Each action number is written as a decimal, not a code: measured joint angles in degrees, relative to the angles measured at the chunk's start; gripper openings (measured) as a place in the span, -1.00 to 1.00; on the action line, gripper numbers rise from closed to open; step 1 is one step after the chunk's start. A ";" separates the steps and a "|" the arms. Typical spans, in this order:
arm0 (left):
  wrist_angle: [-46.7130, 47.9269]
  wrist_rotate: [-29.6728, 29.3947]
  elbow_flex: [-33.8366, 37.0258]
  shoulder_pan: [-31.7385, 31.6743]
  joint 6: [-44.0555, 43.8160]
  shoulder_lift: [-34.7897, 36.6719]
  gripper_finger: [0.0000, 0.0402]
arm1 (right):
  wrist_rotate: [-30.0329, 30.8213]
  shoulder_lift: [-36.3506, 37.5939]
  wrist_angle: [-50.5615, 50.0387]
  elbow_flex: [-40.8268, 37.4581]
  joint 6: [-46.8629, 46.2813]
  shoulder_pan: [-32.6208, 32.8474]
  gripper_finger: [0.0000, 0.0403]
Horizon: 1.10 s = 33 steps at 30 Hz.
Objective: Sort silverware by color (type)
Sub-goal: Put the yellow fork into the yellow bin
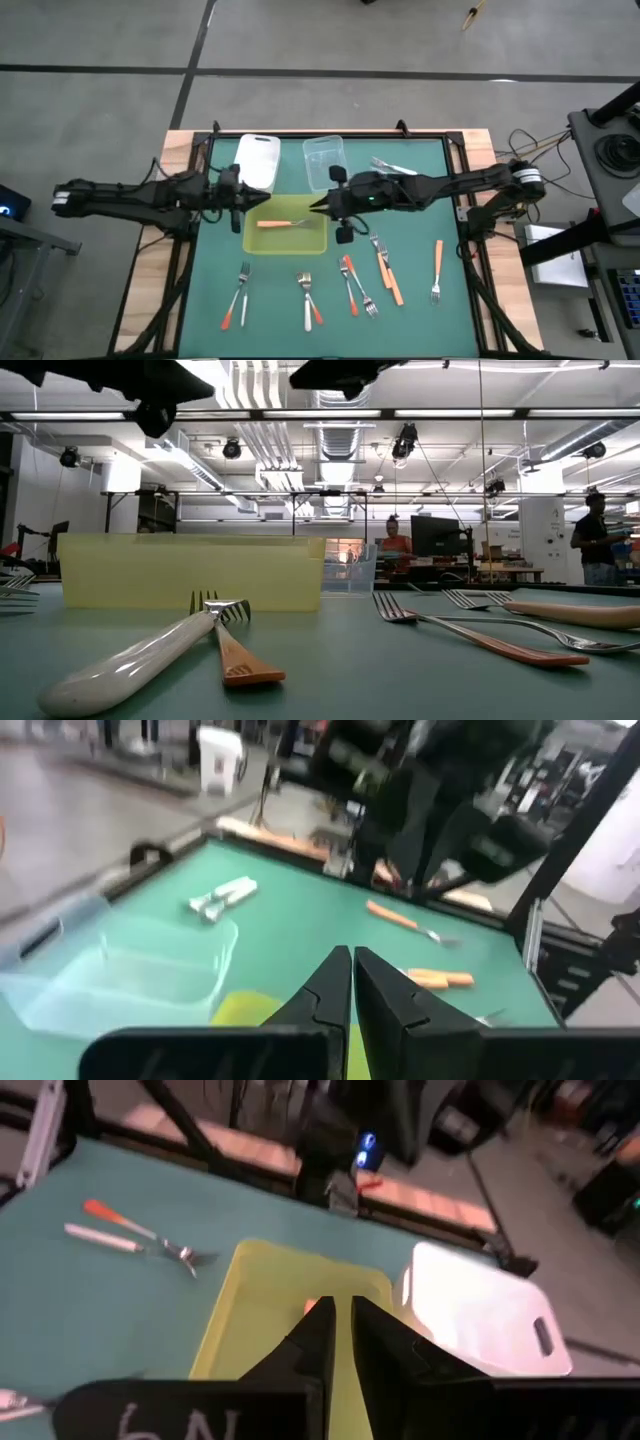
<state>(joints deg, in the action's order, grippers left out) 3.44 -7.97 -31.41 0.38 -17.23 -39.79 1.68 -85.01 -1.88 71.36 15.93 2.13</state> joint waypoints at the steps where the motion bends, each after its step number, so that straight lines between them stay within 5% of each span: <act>1: 1.60 0.10 -0.72 0.02 -0.85 -1.22 -1.00 | 0.00 1.16 1.85 -1.67 0.30 0.02 -0.87; 17: 20.10 1.62 -11.70 0.46 -7.10 -20.91 -1.00 | -0.01 14.71 22.70 -26.06 1.90 -0.04 -0.87; 33: 28.15 6.13 -22.61 3.59 -0.21 -35.03 -1.00 | -0.10 15.25 22.98 -27.55 5.21 -1.03 -0.87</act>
<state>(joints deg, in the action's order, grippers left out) 31.59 -1.85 -54.02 3.97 -17.44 -74.81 1.58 -69.76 21.10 43.81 21.13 1.10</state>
